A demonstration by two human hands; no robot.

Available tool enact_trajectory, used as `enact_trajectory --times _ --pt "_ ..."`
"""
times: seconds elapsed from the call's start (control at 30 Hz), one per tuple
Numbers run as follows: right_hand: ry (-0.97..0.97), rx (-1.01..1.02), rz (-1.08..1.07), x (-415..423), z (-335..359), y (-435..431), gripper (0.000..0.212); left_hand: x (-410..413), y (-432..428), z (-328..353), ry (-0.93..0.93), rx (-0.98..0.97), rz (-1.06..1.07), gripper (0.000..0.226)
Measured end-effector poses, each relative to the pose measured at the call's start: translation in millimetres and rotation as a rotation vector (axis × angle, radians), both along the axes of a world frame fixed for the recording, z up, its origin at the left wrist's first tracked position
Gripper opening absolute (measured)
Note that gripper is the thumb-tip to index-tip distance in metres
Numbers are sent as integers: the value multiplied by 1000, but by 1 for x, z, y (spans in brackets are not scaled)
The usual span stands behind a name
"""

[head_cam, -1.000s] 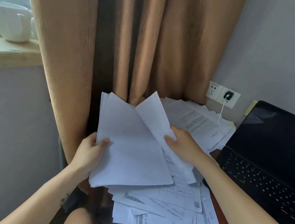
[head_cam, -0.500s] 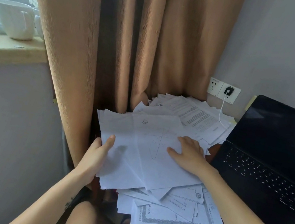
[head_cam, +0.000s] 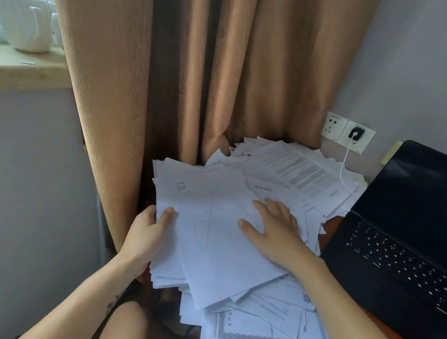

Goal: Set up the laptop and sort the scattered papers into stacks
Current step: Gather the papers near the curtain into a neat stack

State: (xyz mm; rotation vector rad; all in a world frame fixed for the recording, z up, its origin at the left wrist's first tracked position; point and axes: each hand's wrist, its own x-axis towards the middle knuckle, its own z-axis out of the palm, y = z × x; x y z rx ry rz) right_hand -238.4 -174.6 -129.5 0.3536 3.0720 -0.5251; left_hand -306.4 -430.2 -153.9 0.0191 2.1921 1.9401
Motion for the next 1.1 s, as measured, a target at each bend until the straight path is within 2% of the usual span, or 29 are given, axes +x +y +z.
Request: enact_trajectory --times 0.1,0.2,0.33,0.47,0.6,0.67,0.77,0.93,1.1 --pt "-99 106 40 14 -1 -2 79 -1 4 1 7 -47 11 30" --pt "-62 148 11 19 -6 -14 79 -3 5 0 -2 -62 22 35" --pt "34 207 -103 8 -10 -25 84 -3 3 0 -43 -38 -19 22" --pt "-16 88 -235 -5 1 -30 88 -4 0 -4 -35 -126 -64 25" --pt "-16 -203 -320 -5 9 -23 82 -3 1 -6 -19 -110 -55 26" --pt "30 -354 -316 -3 6 -14 65 0 2 -4 -4 -81 -35 22" --pt "104 -524 -279 1 2 -5 26 0 3 -6 -1 -64 -24 27" --pt "238 -474 -291 1 -4 3 13 0 1 -6 11 -64 -55 32" --pt "331 -491 -156 -5 -4 -7 26 0 -2 -6 11 -67 -90 34"
